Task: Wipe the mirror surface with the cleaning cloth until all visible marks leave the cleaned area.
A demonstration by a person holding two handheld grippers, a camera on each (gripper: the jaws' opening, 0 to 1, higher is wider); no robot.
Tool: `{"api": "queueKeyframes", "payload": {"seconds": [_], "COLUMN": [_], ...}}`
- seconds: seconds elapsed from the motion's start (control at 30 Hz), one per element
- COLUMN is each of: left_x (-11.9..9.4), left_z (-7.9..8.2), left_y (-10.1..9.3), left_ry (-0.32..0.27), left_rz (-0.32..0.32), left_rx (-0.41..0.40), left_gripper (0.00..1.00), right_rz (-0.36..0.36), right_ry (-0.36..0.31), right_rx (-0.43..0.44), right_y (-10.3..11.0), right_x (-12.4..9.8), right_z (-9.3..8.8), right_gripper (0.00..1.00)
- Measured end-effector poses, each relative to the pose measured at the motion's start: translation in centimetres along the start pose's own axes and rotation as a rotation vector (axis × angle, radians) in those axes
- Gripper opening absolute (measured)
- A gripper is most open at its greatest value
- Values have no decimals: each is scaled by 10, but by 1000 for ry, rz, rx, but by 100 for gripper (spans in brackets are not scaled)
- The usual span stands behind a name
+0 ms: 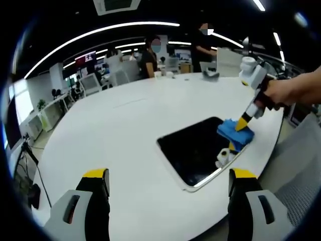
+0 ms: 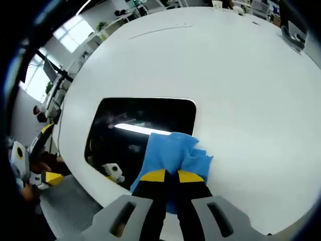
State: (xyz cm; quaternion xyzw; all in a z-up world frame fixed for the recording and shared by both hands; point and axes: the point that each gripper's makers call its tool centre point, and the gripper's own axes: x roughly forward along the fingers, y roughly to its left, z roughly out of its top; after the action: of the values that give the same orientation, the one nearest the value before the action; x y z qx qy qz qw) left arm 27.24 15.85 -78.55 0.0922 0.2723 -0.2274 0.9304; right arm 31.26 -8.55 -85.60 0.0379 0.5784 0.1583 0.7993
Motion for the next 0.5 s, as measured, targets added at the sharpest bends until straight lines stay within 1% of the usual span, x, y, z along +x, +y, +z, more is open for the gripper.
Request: {"api": "queueKeyframes", "payload": {"seconds": [0.2, 0.4, 0.5], "left_x": [0, 2, 2], "left_z": [-1, -2, -1], "left_y": [1, 1, 1], "left_ry": [5, 5, 4], "left_rz": [2, 2, 0], "left_rx": [-1, -1, 3], "left_gripper": [99, 99, 99], "right_rz": [-14, -25, -29], "right_ry": [-4, -14, -20], "right_rx": [-3, 2, 9], "right_y": [-5, -10, -11], "right_x": [7, 12, 14], "right_z": [22, 38, 43], "right_gripper": [1, 1, 1]}}
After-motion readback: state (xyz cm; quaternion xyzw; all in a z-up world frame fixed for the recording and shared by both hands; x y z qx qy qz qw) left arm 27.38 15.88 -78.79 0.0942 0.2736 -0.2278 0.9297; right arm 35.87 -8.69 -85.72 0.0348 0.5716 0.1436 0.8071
